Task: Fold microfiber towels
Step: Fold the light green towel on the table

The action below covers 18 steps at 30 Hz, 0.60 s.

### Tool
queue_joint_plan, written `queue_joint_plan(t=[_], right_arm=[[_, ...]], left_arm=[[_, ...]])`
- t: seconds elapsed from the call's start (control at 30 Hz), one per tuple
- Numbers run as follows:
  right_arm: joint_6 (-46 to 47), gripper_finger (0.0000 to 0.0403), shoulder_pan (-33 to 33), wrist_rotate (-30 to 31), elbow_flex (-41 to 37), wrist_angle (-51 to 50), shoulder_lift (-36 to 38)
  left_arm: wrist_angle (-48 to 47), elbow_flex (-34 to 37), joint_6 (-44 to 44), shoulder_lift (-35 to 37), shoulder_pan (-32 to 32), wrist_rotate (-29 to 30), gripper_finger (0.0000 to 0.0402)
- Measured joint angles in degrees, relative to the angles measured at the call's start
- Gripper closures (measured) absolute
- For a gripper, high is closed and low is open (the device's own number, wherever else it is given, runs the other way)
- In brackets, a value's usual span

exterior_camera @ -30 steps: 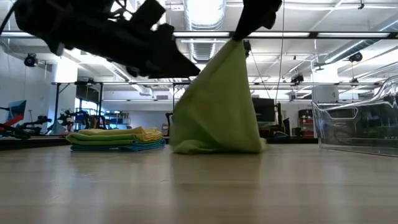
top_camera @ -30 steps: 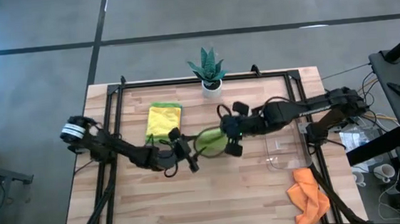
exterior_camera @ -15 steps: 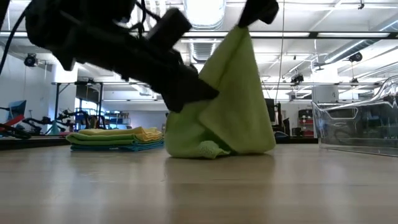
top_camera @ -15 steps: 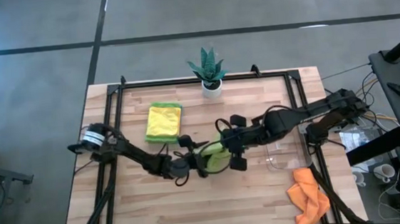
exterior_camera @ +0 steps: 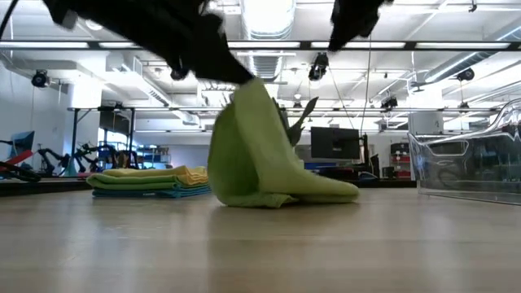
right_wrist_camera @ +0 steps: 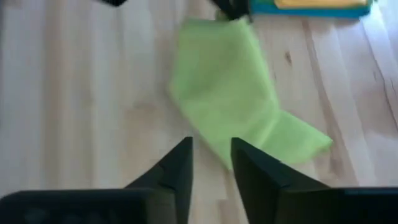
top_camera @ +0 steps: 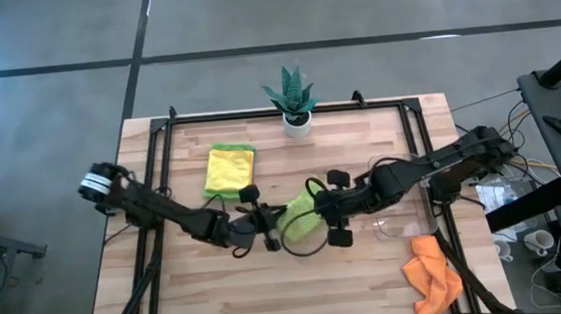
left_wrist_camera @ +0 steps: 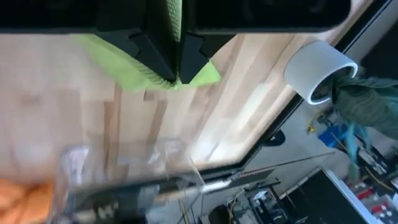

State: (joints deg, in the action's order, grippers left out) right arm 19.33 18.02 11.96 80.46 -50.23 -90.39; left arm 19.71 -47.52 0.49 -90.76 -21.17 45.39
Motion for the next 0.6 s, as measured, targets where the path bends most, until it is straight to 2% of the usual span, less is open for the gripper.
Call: queue_joint_plan(t=[0.1, 0.2, 0.3, 0.4, 0.53, 0.6], right_arm=[[1.9, 0.0266, 3.9, 1.6, -0.4, 4.0, 0.3], [3.5, 0.0246, 8.1, 7.1, -2.7, 11.1, -1.5], [6.0, 0.0236, 11.5, 17.8, -5.1, 17.1, -4.5], [3.5, 0.0220, 13.7, 26.3, -6.3, 22.0, -9.4], [2.7, 0.0183, 14.6, 34.5, -5.6, 32.0, -18.2], [1.8, 0.0164, 14.4, 40.7, -3.9, 37.5, -22.8]], left_arm=[[-3.3, -1.2, -2.2, 4.2, 0.1, -0.2, 0.0401], [-11.1, -4.4, -6.0, 7.7, 0.6, -0.3, 0.0401], [-20.2, -9.4, -11.0, 9.9, 1.2, -0.2, 0.0401], [-28.7, -14.2, -14.0, 10.6, 1.5, -0.7, 0.0401], [-34.7, -19.4, -16.7, 9.7, 1.9, -1.2, 0.0401], [-35.1, -21.0, -16.8, 9.1, 2.0, -1.2, 0.0401]])
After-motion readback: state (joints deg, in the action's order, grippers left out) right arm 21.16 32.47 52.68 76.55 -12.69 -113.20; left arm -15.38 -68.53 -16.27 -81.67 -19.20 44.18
